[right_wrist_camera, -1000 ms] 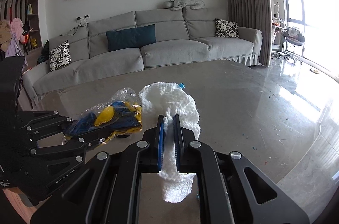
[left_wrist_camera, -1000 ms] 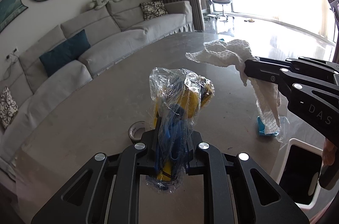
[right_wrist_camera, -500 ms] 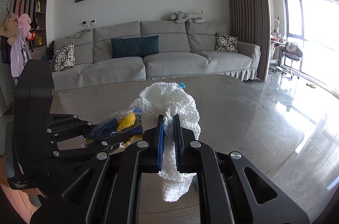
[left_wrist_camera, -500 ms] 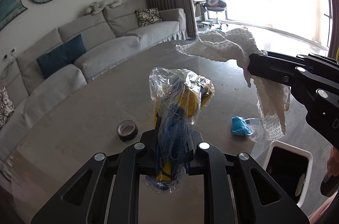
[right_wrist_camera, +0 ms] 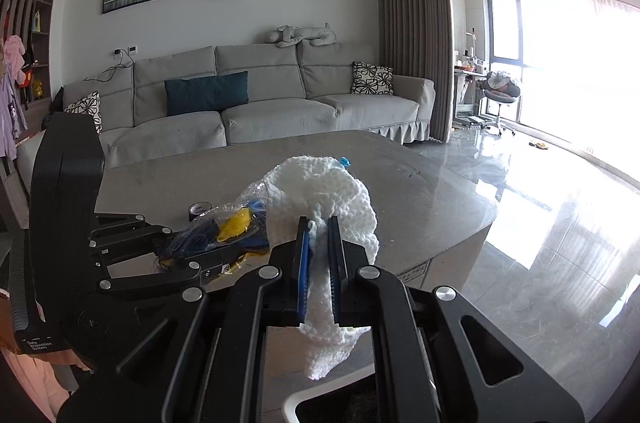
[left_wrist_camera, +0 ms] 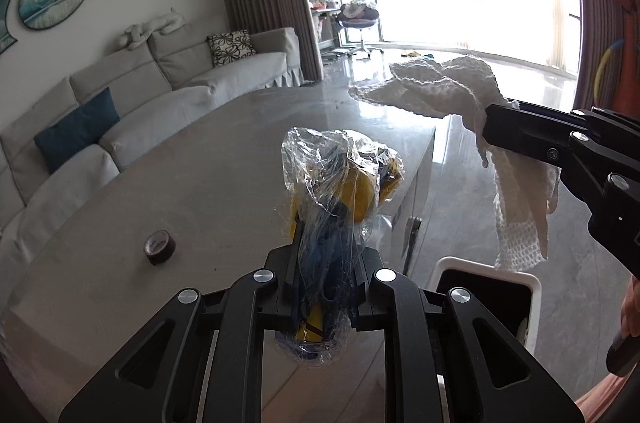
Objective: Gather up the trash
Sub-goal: 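Carry the clear bag and white cloth toward the trash bin with both tools, then open the left gripper to drop the clear bag while the right drops the white cloth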
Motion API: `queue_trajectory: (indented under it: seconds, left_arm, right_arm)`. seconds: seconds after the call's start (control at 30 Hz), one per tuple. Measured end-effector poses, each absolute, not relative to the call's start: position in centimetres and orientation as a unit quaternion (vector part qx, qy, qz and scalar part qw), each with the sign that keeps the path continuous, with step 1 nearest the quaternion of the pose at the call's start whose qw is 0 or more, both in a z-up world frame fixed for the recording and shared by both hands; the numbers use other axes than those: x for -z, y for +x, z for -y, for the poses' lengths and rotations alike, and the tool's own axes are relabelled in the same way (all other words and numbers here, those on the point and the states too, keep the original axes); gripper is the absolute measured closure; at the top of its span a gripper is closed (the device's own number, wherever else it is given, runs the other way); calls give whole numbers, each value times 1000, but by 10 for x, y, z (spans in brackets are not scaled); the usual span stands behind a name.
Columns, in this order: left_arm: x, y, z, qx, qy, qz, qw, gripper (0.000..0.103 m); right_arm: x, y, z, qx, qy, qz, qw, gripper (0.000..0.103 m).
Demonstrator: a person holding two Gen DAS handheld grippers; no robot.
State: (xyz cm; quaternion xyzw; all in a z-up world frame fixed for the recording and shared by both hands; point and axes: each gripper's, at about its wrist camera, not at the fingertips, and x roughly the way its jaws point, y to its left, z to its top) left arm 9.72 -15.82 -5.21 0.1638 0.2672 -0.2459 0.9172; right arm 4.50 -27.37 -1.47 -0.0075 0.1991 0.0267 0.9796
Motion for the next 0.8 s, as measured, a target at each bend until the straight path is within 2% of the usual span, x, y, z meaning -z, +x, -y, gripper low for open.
queue_trajectory:
  seconds: [0.4, 0.8]
  left_arm:
    - [87, 34, 232, 301, 188, -275, 893, 85]
    - [131, 24, 264, 313, 201, -321, 871, 85]
  right_arm:
    - [56, -28, 323, 56, 14, -227, 972, 93]
    - [111, -31, 348, 51, 48, -278, 958, 93]
